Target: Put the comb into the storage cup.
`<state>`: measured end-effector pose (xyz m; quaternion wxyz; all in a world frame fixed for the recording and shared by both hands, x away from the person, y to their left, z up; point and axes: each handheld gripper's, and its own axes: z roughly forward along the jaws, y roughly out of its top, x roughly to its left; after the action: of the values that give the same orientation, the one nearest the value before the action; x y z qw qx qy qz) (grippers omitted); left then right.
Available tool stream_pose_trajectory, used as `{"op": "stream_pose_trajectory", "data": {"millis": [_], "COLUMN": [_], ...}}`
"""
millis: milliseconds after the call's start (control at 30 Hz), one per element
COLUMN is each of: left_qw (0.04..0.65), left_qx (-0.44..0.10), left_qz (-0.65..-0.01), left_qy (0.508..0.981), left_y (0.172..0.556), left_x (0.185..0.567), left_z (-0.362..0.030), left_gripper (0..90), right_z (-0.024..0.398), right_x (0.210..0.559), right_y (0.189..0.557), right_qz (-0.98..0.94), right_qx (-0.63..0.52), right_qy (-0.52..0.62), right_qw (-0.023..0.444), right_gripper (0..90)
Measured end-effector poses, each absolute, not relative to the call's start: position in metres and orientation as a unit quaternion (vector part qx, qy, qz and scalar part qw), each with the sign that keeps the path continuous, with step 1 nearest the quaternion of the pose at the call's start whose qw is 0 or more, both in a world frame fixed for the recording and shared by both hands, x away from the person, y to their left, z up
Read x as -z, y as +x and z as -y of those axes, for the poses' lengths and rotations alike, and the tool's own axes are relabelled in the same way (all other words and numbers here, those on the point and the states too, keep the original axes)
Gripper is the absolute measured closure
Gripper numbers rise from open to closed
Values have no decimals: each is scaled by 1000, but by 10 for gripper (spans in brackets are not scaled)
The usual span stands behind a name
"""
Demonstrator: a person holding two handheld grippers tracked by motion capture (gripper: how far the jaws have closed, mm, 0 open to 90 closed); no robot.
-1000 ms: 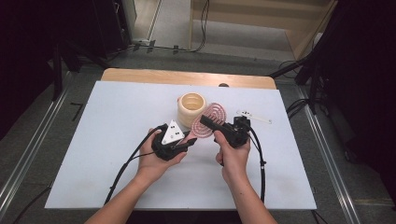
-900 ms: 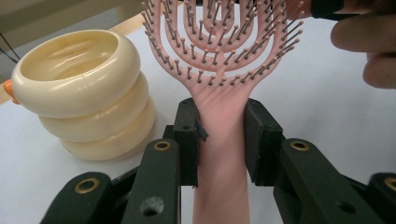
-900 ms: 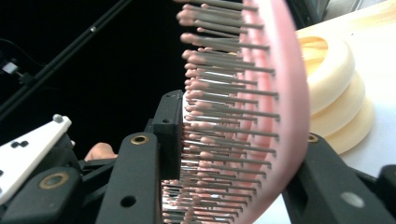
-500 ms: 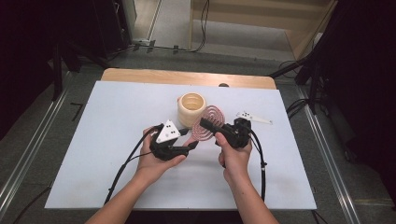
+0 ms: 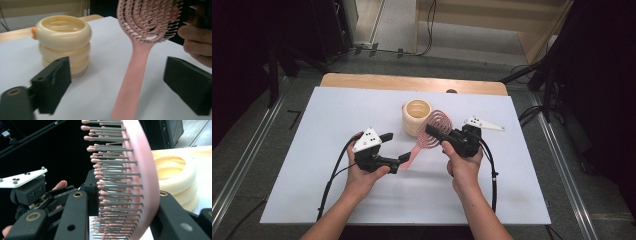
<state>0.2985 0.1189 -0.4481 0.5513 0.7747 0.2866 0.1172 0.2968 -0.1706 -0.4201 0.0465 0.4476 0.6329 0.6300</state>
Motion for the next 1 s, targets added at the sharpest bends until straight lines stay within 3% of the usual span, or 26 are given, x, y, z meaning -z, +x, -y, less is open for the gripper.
{"op": "stream_pose_trajectory", "data": {"millis": [100, 1000], "left_qw": [554, 553], "left_qx": [-116, -159], "left_qz": [-288, -306], "left_qy": [773, 759], "left_y": [297, 276], "left_x": [451, 470], "left_z": [-128, -195], "left_gripper": [0, 0], "right_z": [171, 173], "right_x": [419, 407], "right_y": [297, 298], "right_qz": [-634, -645], "right_qx": [-630, -631], "right_qy": [446, 425], "right_qw": [47, 72], "right_gripper": [617, 618]}}
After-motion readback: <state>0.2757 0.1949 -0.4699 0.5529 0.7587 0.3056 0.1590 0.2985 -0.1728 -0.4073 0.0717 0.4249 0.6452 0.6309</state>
